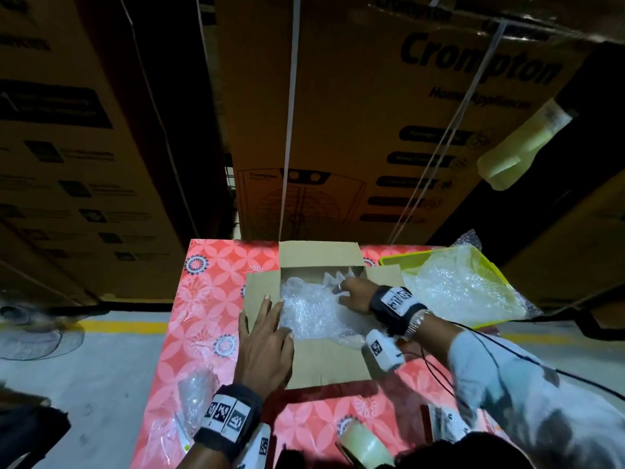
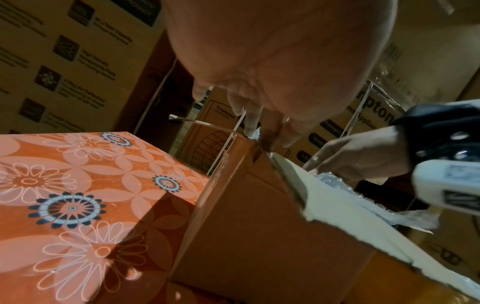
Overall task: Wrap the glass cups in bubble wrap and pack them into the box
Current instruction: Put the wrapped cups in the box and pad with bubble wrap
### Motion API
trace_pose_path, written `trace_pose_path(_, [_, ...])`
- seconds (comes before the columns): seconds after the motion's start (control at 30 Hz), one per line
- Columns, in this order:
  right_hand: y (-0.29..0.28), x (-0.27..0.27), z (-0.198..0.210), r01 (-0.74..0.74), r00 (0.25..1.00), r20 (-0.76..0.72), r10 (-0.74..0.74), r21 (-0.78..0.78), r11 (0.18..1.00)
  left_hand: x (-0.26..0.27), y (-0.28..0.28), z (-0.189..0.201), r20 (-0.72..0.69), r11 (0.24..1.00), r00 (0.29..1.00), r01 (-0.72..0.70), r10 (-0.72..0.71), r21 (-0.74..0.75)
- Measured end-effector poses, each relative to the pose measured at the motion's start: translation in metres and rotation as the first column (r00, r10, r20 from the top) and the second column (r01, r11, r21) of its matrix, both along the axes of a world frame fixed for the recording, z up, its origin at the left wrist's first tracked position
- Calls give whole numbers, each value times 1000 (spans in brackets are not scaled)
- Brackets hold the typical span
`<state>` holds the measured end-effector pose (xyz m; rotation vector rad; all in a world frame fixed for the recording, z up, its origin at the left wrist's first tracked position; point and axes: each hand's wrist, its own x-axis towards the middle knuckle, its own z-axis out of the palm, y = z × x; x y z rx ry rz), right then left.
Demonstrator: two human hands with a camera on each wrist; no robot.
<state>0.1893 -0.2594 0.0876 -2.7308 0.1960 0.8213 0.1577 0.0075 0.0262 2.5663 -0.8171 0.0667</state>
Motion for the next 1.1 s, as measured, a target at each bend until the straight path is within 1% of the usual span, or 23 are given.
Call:
trace_pose_path(0.07, [4, -27, 15, -12, 999, 37, 8, 109, 994, 4, -3, 3, 18, 996, 999, 36, -34, -76])
trace_pose_path(0.1, [6, -41, 18, -21, 999, 31, 17, 145, 989, 7, -6, 5, 33, 992, 996, 91, -88, -85])
trace_pose_path(0.13, [7, -54, 18, -33, 999, 3, 33, 154, 988, 9, -8, 7, 52, 985, 986, 164, -161, -60])
trace_pose_path(0.2, [10, -72, 16, -36, 995, -85, 47, 121, 992, 15, -12, 7, 83, 953, 952, 285, -293, 98])
trace_pose_path(0.23, [12, -77, 14, -19, 993, -111, 30, 96, 995, 18, -13, 7, 63, 926, 940, 318, -336, 202])
trace_pose_path(0.3, [14, -79, 9, 11, 994, -112, -4, 61, 998, 22, -12, 4, 4, 870, 931, 340, -365, 357])
trace_pose_path(0.37, [18, -77, 4, -20, 991, -135, 18, -10, 1000, 23, -10, 3, 0, 844, 928, 338, -372, 416])
trace_pose_path(0.4, [21, -76, 1, -70, 985, -160, 60, -61, 996, 22, -11, 5, -2, 834, 926, 341, -378, 434])
trace_pose_path(0.47, [26, -71, -1, -210, 962, -208, 179, -138, 968, 22, -12, 6, -15, 816, 924, 345, -381, 463])
trace_pose_path(0.5, [27, -68, -2, -248, 951, -228, 211, -149, 957, 22, -12, 8, -35, 806, 925, 347, -378, 479])
trace_pose_path(0.6, [24, -62, 2, -207, 962, -207, 176, -137, 969, 24, -14, 14, -76, 771, 919, 367, -386, 521])
trace_pose_path(0.67, [20, -66, 7, -198, 977, -104, 186, -130, 972, 27, -11, 17, -42, 779, 912, 371, -407, 506])
trace_pose_path(0.73, [17, -74, 9, -181, 982, 43, 185, -71, 981, 30, -7, 18, 28, 815, 907, 364, -420, 452])
trace_pose_path(0.77, [16, -80, 7, -182, 980, 74, 184, -36, 983, 32, -5, 17, 52, 823, 901, 369, -431, 432])
trace_pose_path(0.83, [14, -88, 2, -199, 978, 59, 201, -31, 980, 34, -3, 11, 6, 795, 876, 434, -481, 423])
trace_pose_path(0.9, [13, -90, -9, -220, 975, 18, 223, -97, 971, 36, -2, 5, -68, 736, 837, 514, -543, 442])
trace_pose_path(0.93, [12, -90, -12, -219, 976, -8, 219, -126, 968, 37, -4, 3, -78, 702, 819, 533, -569, 473])
trace_pose_path(1.0, [9, -87, -17, -218, 976, -61, 211, -162, 962, 39, -8, 3, -72, 651, 796, 539, -601, 534])
trace_pose_path(1.1, [11, -84, -14, -195, 980, -78, 185, -162, 967, 40, -13, 8, -116, 631, 808, 532, -578, 565])
